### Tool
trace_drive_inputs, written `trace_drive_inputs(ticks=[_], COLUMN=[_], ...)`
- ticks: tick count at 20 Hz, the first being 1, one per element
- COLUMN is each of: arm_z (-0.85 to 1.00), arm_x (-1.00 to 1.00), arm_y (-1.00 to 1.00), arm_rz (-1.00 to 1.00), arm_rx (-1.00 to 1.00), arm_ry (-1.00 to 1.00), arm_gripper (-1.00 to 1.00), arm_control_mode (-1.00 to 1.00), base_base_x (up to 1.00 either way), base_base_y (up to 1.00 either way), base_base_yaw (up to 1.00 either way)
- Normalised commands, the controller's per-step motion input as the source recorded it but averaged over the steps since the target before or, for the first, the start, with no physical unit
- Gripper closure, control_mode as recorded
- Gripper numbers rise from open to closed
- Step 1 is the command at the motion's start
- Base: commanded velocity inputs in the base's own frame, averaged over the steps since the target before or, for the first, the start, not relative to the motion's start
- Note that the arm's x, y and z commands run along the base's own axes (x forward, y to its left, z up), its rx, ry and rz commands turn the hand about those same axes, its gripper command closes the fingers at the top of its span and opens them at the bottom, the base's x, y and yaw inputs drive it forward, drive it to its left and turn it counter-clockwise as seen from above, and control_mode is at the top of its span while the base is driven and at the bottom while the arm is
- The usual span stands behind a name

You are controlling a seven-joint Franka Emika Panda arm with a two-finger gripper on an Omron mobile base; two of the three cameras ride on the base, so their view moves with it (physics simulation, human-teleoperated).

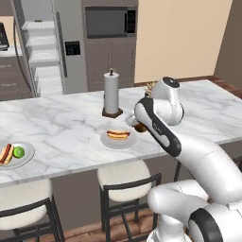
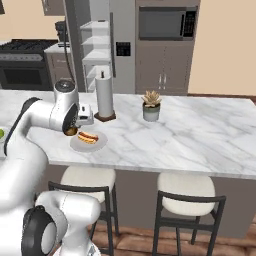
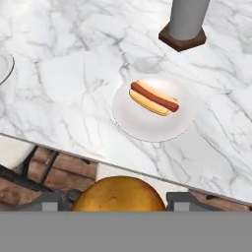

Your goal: Pick up the mango and kiwi from the fridge and place one fruit on each plate on the dining counter.

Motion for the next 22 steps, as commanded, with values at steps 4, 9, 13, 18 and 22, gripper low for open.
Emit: trace_drive_inputs(ticks=[4,9,13,18,22], arm_z=[-0.32,-0.7,-0.5,-0.49,-0.44], arm_x=[0.97,0.87,0.45,0.35,0.19], arm_y=[0.1,0.27,0.25,0.18,0.03], arm_rz=[0.0,0.0,0.0,0.0,0.0], arm_rx=[-0.2,-0.15,0.0,0.0,0.0], arm_ry=[-0.04,-0.01,0.0,0.01,0.01], arm_gripper=[1.0,1.0,1.0,1.0,1.0], arm_control_mode=[-1.0,-1.0,-1.0,-1.0,-1.0], base_base_x=[0.0,0.0,0.0,0.0,0.0], base_base_y=[0.0,0.0,0.0,0.0,0.0], base_base_yaw=[0.0,0.0,0.0,0.0,0.0])
